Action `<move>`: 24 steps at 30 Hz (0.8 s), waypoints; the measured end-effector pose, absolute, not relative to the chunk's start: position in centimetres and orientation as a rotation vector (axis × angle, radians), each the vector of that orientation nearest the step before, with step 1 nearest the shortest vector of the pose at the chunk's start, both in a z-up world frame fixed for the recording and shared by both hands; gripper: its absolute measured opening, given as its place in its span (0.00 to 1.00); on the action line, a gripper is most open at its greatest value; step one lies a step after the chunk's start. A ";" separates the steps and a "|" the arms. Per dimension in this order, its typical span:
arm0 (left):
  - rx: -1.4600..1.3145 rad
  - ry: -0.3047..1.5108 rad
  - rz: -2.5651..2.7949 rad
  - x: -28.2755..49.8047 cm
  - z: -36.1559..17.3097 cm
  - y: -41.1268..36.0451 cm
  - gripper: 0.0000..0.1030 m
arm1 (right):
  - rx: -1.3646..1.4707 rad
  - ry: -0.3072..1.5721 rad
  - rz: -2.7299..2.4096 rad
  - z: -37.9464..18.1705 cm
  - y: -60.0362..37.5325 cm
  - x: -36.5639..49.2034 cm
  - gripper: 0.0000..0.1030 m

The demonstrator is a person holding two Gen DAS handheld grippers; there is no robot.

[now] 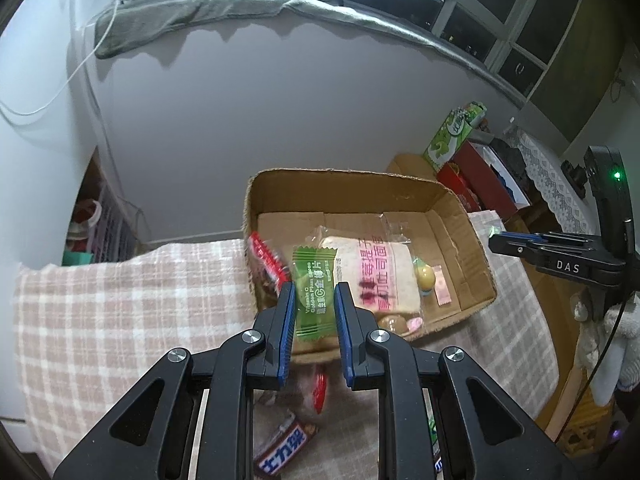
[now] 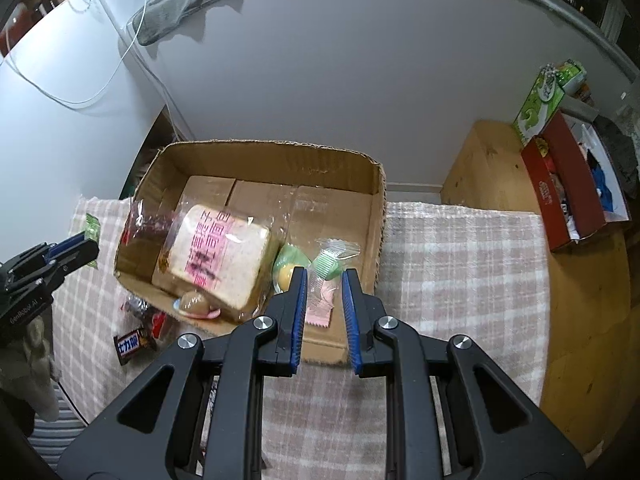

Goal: Organize snacks
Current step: 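Carry both candies into the cardboard box and open both grippers, then move the right gripper to the Snickers bar while the left approaches the yellow candy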

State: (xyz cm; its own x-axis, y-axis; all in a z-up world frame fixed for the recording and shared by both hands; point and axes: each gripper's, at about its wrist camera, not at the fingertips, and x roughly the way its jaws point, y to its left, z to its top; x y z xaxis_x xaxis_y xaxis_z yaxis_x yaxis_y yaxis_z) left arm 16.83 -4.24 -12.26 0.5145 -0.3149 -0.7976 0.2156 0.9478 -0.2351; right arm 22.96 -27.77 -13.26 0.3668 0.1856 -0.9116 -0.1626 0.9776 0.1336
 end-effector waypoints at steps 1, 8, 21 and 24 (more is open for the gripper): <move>-0.107 0.982 -0.320 17.1 -12.3 -4.4 0.17 | 0.025 1.177 0.225 -13.4 -27.7 23.2 0.18; -0.093 0.987 -0.329 18.2 -12.6 -5.2 0.17 | 0.025 1.196 0.227 -14.5 -27.4 24.4 0.18; -0.084 1.000 -0.325 18.5 -12.5 -5.3 0.43 | -0.027 1.179 0.232 -14.2 -26.5 24.4 0.79; -0.091 0.996 -0.321 18.4 -12.4 -5.1 0.43 | -0.034 1.178 0.233 -14.1 -26.3 24.2 0.79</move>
State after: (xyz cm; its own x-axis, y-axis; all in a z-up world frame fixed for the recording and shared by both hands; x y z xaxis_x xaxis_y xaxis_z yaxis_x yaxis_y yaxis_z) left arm 18.40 -5.06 -12.38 0.5012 -0.3063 -0.8093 0.2241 0.9493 -0.2205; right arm 24.16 -26.32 -14.07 0.3612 0.1633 -0.9181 -0.1986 0.9754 0.0953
